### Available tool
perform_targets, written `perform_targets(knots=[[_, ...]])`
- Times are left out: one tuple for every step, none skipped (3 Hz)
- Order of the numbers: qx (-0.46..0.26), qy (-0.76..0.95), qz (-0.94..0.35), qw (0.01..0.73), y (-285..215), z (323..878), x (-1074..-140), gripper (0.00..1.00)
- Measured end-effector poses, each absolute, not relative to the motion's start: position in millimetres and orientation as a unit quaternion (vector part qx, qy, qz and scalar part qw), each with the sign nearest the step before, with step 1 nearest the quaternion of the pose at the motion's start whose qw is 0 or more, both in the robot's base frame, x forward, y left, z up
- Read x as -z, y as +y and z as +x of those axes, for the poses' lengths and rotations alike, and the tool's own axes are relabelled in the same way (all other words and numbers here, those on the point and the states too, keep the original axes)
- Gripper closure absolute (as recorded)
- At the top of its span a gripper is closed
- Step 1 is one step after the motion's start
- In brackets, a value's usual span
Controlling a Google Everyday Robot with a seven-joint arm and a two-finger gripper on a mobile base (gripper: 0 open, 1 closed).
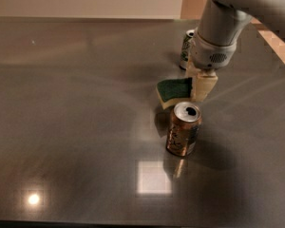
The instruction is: Move sponge near orange can
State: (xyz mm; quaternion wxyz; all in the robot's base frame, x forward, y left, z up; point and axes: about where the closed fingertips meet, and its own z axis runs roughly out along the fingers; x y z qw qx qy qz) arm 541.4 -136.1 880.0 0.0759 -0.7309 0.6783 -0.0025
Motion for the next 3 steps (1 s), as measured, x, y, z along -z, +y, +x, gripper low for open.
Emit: perform_targets(knots=[[-0.003, 0.680, -0.731, 0.066, -141.6, 523.9, -863.7, 0.82], [-0.002, 0.681, -0.730, 0.060, -150.3, 513.9, -856.9, 0.59], [0.002, 0.683, -0.728, 0.059, -161.8, 508.8, -859.1, 0.35]])
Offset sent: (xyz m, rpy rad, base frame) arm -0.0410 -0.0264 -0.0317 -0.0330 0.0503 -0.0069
